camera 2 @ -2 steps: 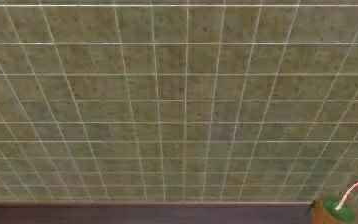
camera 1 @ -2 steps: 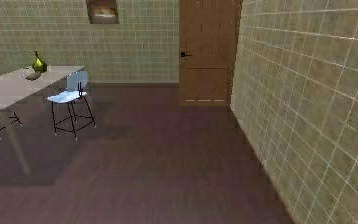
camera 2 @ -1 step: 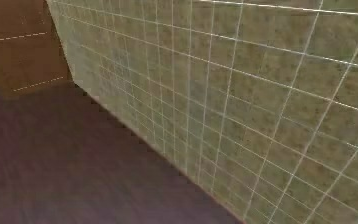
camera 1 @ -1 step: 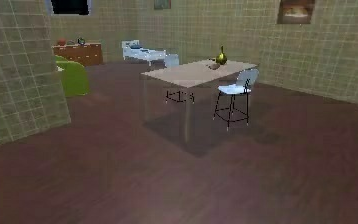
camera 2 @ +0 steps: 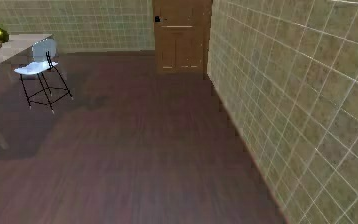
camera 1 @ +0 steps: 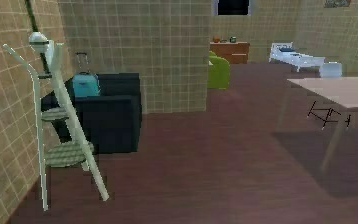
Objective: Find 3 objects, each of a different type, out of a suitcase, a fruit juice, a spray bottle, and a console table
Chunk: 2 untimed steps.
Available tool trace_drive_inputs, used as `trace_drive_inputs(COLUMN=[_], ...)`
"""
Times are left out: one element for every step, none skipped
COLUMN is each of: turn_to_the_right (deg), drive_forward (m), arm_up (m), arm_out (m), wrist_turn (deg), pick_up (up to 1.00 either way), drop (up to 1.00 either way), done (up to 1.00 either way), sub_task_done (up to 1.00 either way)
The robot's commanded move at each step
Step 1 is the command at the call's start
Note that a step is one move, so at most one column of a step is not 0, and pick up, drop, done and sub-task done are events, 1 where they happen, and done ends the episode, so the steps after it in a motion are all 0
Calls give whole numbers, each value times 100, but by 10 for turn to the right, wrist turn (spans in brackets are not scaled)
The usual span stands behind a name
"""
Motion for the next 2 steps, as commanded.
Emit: trace_drive_inputs(turn_to_the_right=[0, 0], drive_forward=[100, 75], arm_up=[0, 0], arm_out=[0, 0], wrist_turn=[0, 0], pick_up=[0, 0], drop=[0, 0], done=[0, 0], sub_task_done=[0, 0])
